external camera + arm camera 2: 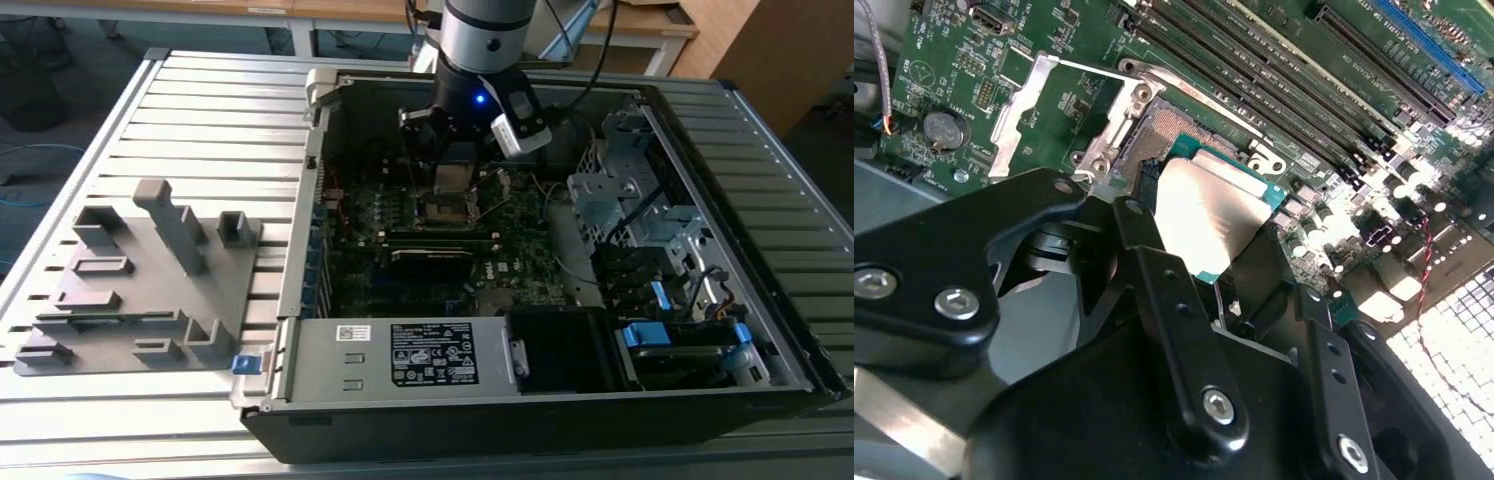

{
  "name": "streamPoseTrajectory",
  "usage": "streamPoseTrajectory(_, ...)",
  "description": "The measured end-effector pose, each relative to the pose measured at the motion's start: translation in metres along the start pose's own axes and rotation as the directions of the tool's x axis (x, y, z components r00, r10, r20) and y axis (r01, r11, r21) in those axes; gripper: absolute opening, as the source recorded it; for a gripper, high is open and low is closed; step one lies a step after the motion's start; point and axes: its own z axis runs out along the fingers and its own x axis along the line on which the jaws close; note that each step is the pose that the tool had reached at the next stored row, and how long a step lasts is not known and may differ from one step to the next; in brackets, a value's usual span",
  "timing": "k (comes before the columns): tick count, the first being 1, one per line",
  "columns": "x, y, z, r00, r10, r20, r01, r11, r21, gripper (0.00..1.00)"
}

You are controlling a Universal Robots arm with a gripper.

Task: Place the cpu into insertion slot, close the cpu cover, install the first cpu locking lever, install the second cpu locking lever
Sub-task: 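Place the cpu into insertion slot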

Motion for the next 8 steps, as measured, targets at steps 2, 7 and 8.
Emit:
streamPoseTrajectory(2,0.0000,0.0000,0.0000,1.0000,0.000,0.0000,0.000,1.0000,0.0000,0.54)
streamPoseTrajectory(7,0.0000,0.0000,0.0001,1.0000,0.000,0.0000,0.000,1.0000,0.0000,0.54)
streamPoseTrajectory(8,0.0000,0.0000,0.0001,1.0000,0.000,0.0000,0.000,1.0000,0.0000,0.54)
